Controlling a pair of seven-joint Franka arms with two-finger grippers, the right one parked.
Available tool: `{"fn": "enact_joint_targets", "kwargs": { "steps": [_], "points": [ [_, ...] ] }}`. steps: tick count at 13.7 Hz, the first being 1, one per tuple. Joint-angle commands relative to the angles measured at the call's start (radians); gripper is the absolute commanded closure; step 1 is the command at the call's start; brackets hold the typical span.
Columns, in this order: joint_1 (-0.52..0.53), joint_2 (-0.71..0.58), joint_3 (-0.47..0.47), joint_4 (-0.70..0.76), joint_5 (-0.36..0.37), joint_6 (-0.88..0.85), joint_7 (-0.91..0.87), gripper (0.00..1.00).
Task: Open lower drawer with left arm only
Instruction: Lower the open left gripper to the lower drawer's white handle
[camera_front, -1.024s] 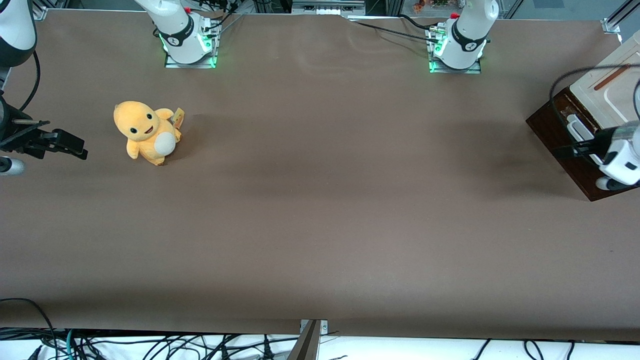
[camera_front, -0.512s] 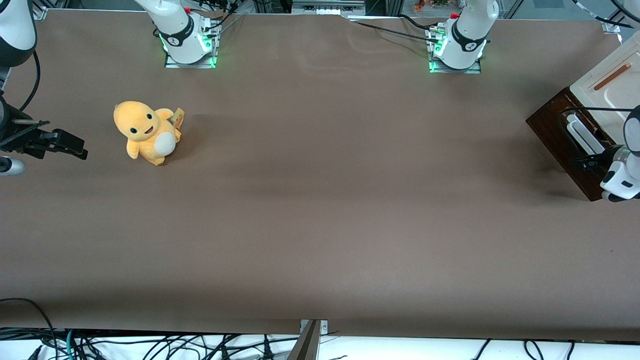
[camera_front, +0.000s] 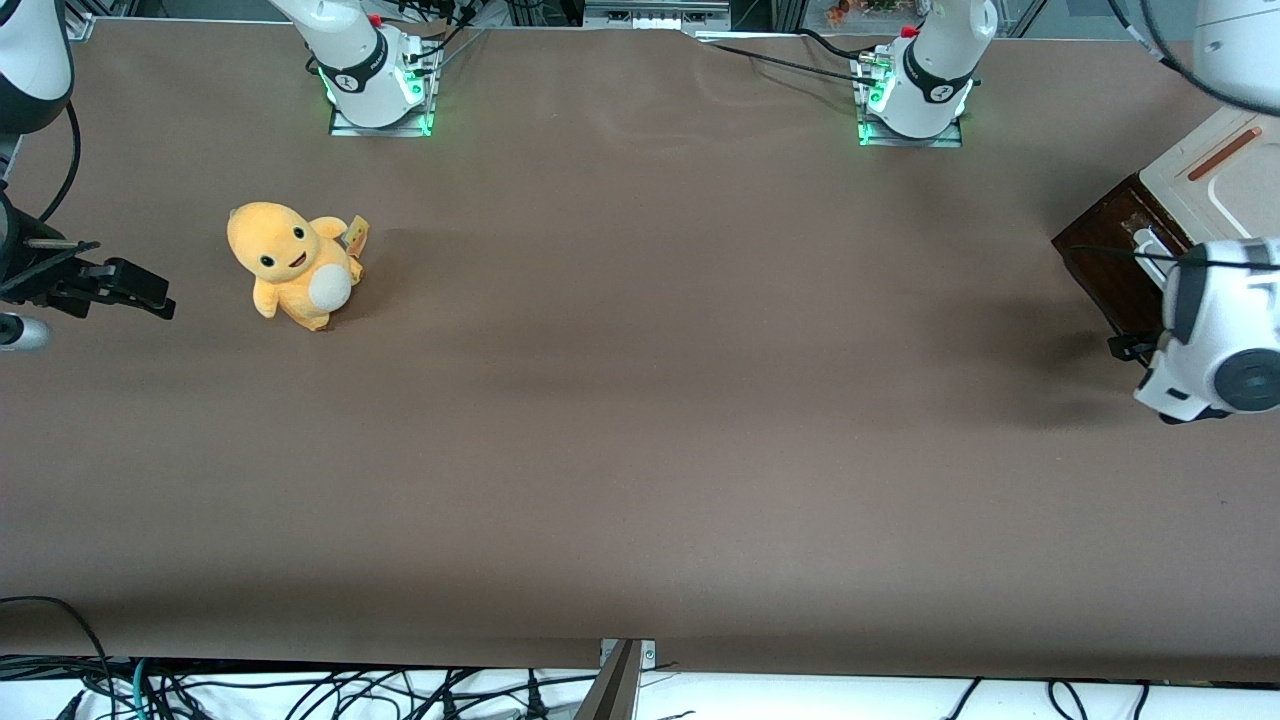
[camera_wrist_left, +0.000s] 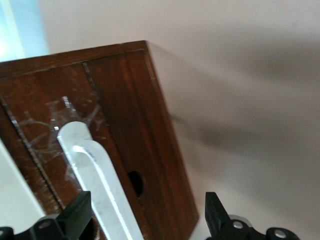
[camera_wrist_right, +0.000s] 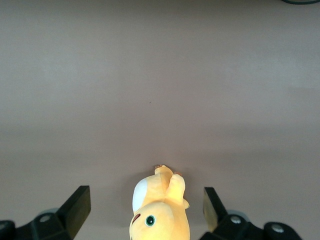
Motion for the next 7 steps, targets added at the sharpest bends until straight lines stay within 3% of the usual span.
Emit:
{"fn": "enact_joint_targets", "kwargs": {
  "steps": [1,7],
  "points": [
    [-0.018,0.056,0.003,0.012,0.12,-0.052,-0.081,0.0],
    [-0.084,0.142,0.003,0.009,0.309,-0.174,-0.174,0.0]
  ]
}}
